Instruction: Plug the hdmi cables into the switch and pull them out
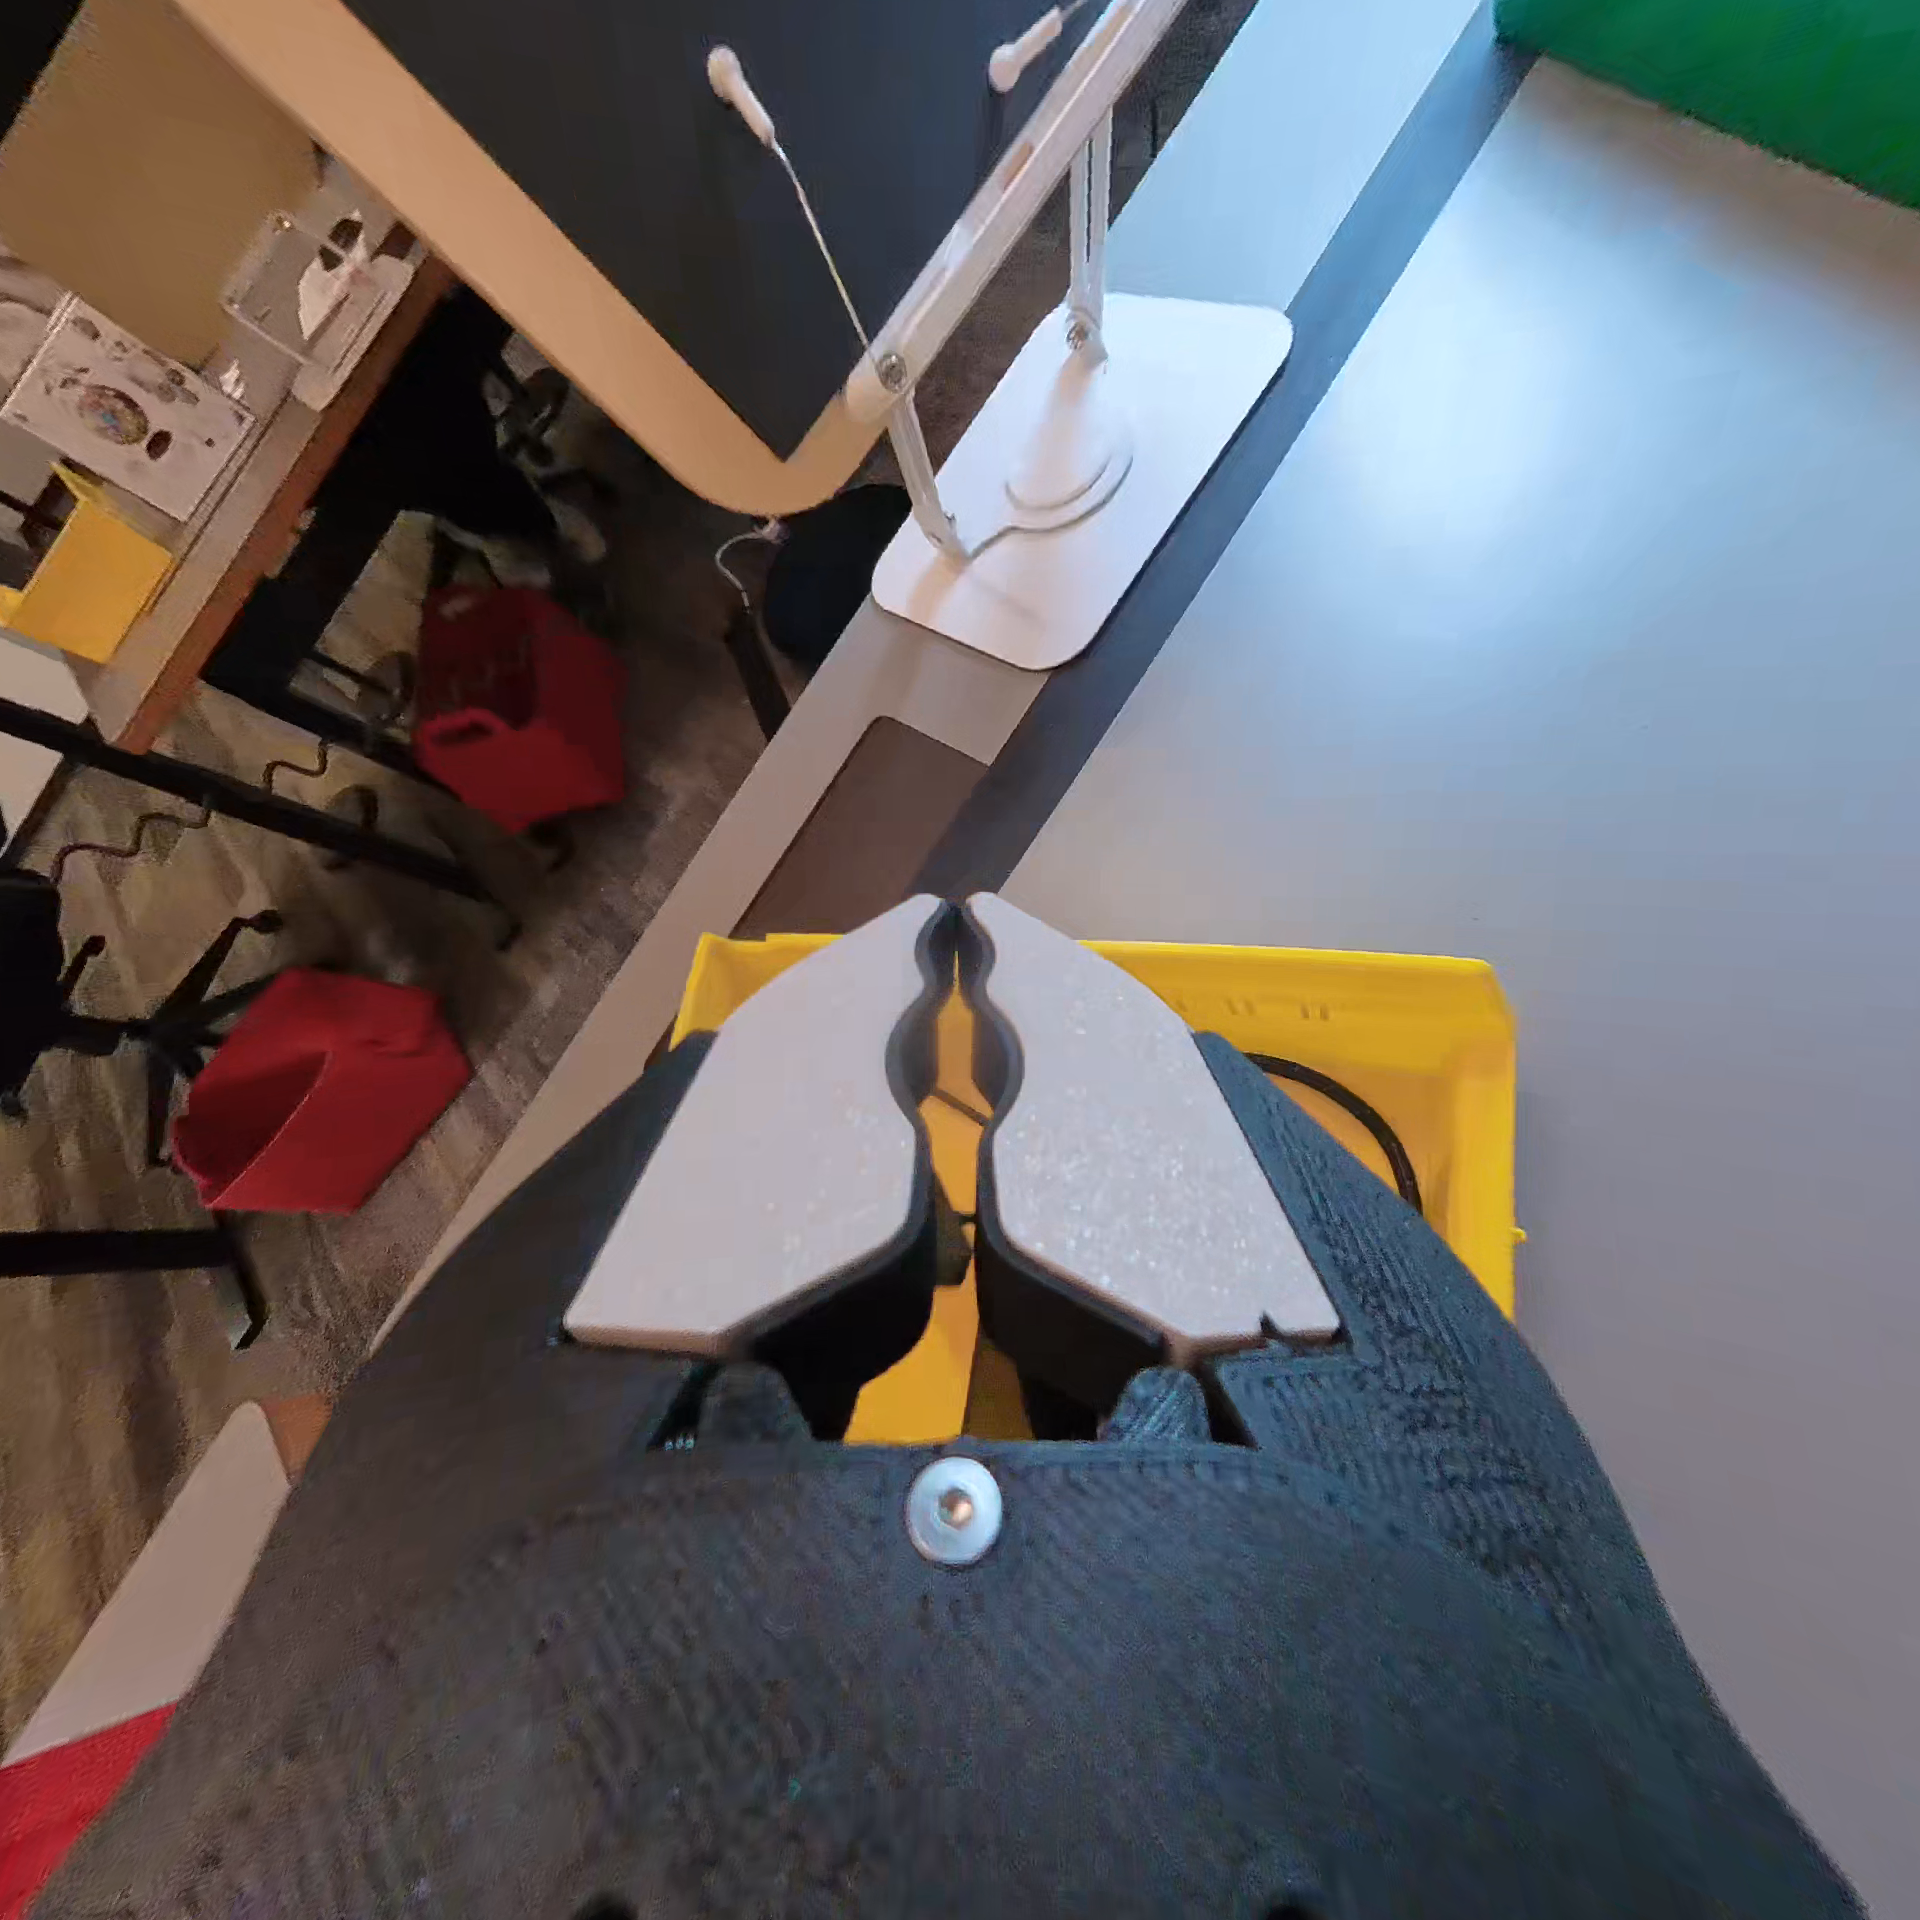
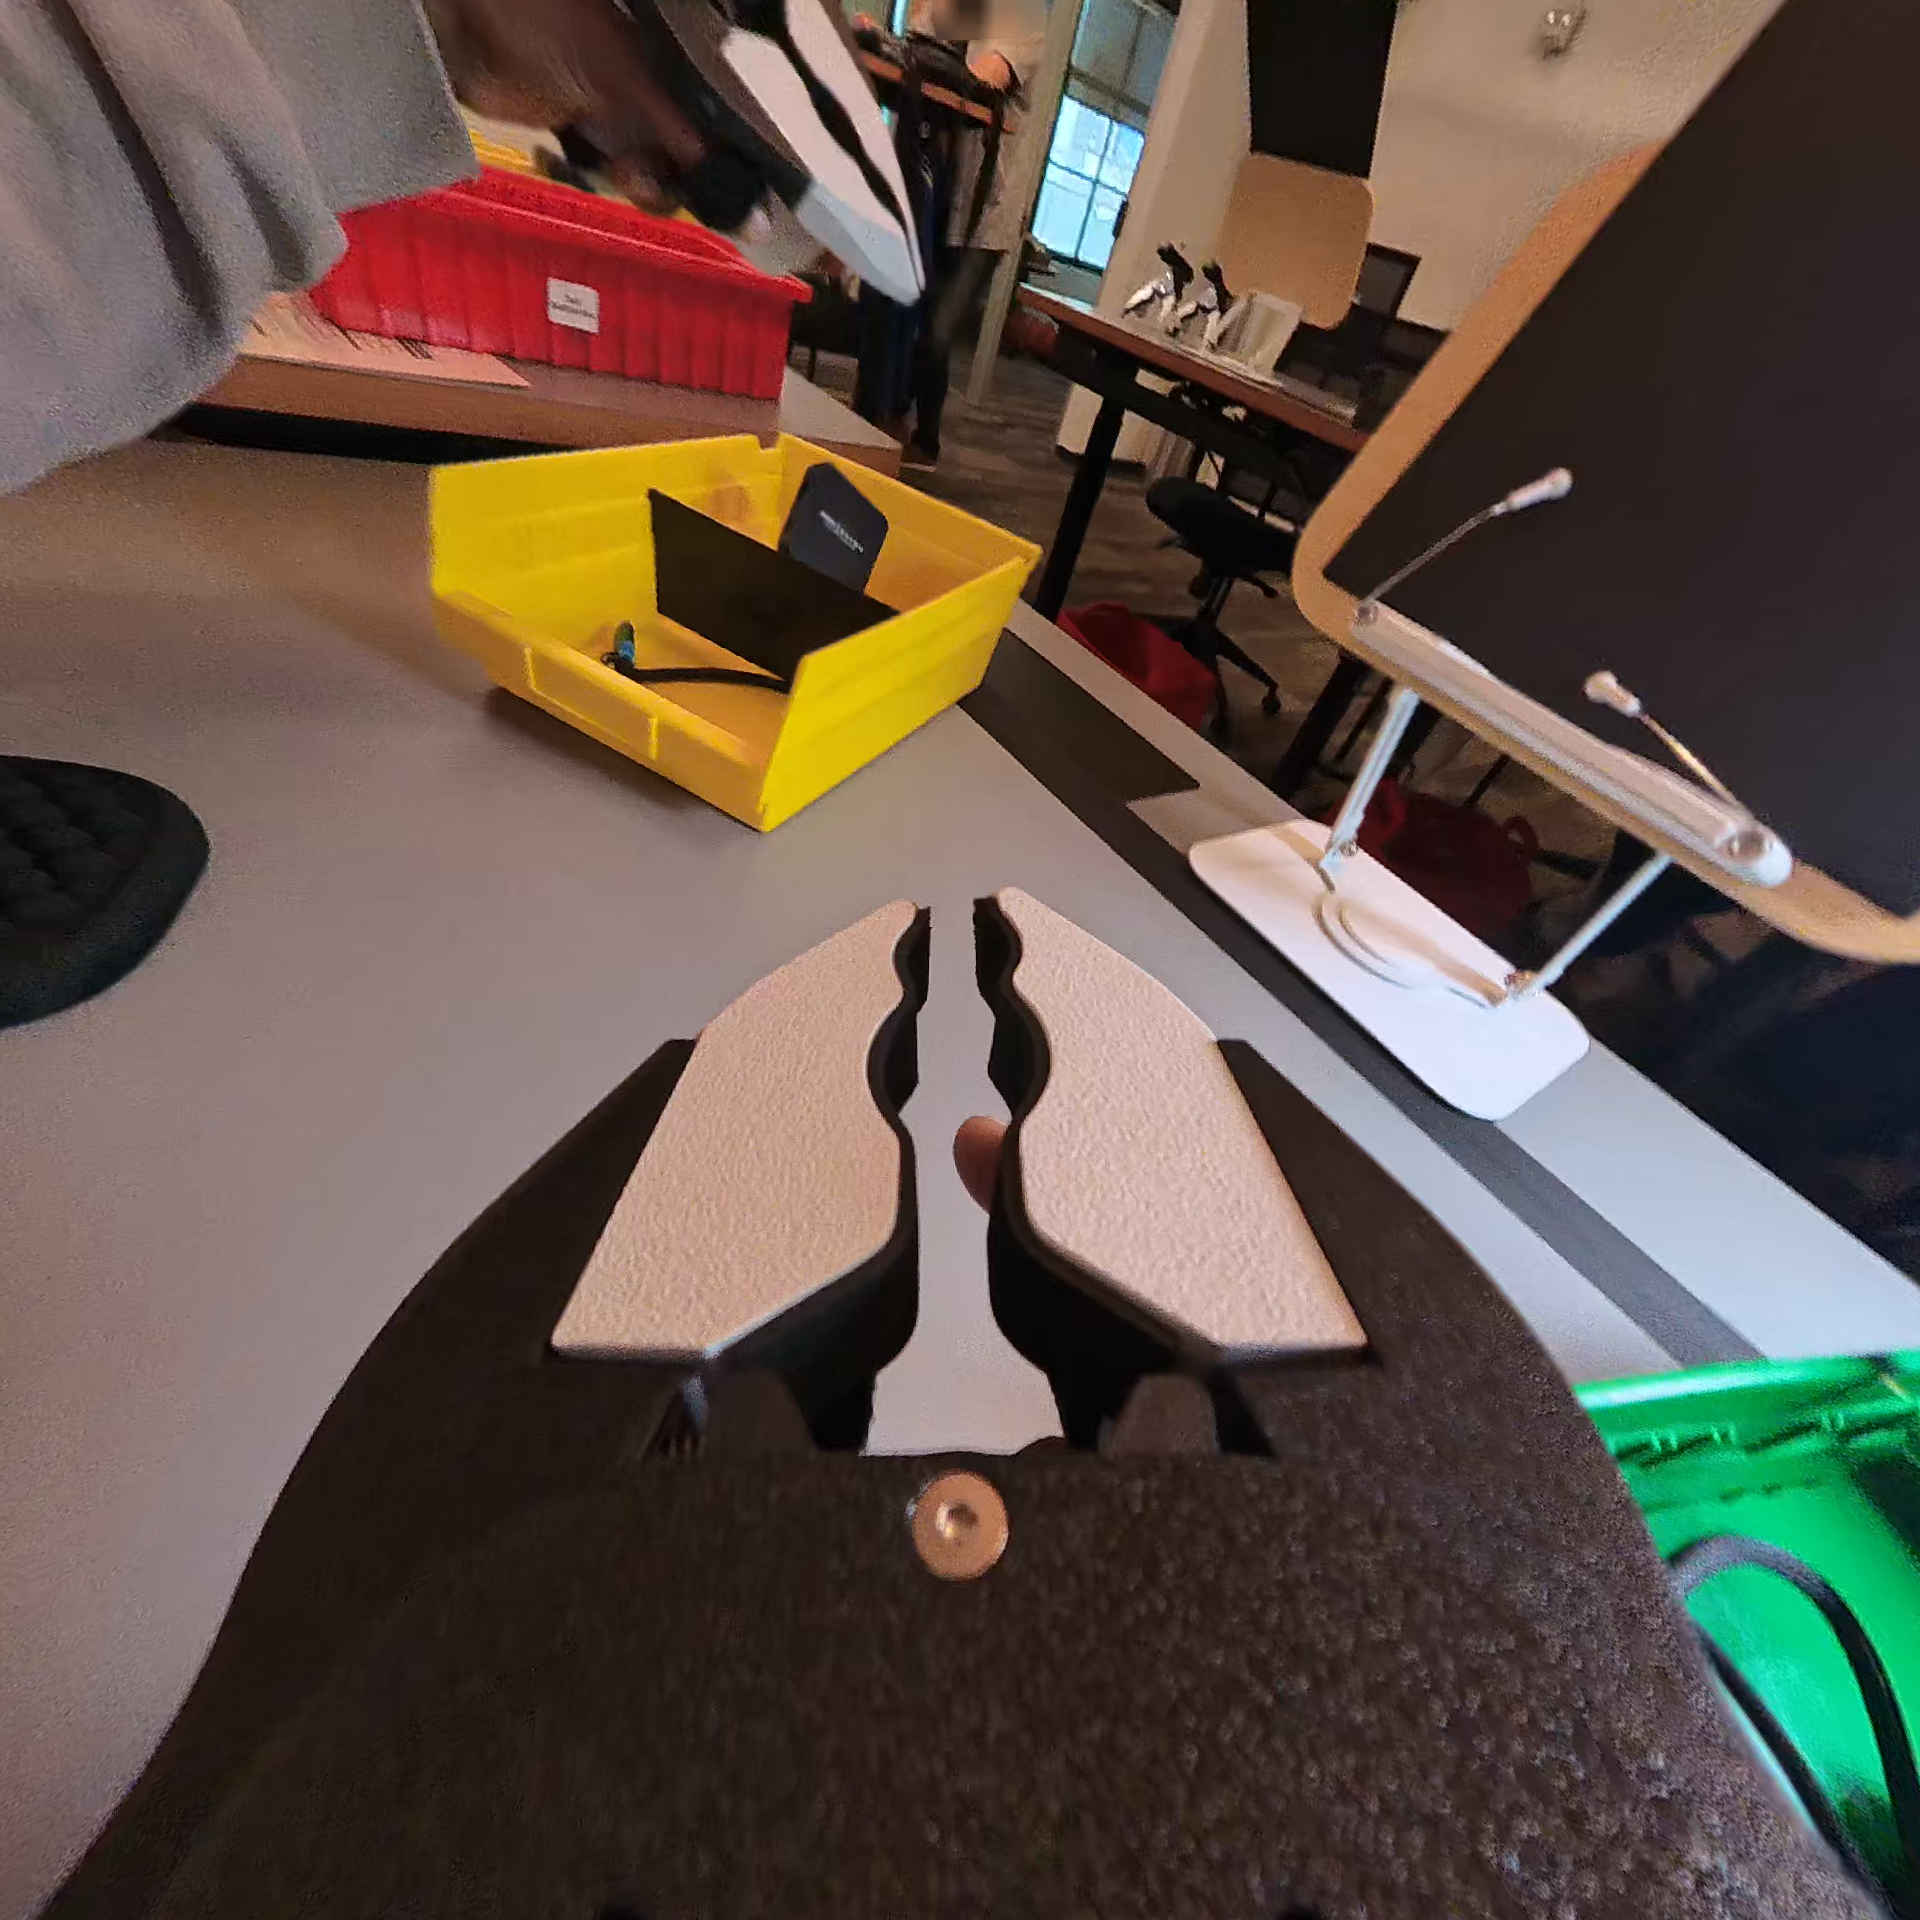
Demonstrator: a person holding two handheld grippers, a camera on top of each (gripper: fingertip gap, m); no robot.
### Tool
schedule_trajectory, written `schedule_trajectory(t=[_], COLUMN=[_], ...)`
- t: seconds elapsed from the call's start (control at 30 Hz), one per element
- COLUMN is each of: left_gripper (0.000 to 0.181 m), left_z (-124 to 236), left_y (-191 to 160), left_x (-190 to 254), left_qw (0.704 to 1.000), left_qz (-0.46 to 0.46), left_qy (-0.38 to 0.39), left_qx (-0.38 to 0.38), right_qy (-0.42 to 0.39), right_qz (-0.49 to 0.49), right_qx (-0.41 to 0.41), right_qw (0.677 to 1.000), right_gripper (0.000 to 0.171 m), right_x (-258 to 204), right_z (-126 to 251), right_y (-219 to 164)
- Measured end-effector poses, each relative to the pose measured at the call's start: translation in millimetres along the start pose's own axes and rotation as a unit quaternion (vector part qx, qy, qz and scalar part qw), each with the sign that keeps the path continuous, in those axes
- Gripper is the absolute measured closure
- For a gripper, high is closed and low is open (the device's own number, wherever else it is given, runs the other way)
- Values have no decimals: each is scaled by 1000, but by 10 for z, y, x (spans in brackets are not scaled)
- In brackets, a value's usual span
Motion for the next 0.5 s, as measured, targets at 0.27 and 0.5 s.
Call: schedule_trajectory(t=[0.27,0.5], left_gripper=[172,146], left_z=[-127,-540], left_y=[-516,-1239], left_x=[-488,-566], left_qw=[991,964], left_qz=[102,110], left_qy=[38,19], left_qx=[-77,-242], right_qy=[4,3], right_qz=[12,7], right_qx=[7,-4], right_qw=[1000,1000], right_gripper=[163,163], right_x=[-26,10], right_z=[-91,-117], right_y=[-2,-137])
Point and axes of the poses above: each gripper's, where its closed fingertips meet, z back along the fingers, y out of its top, x = y × z across the jaws, the point moved 7 cm from there along z, back along the fingers, and after that the axes turned 12 degrees about y, right-handed, at the moved point
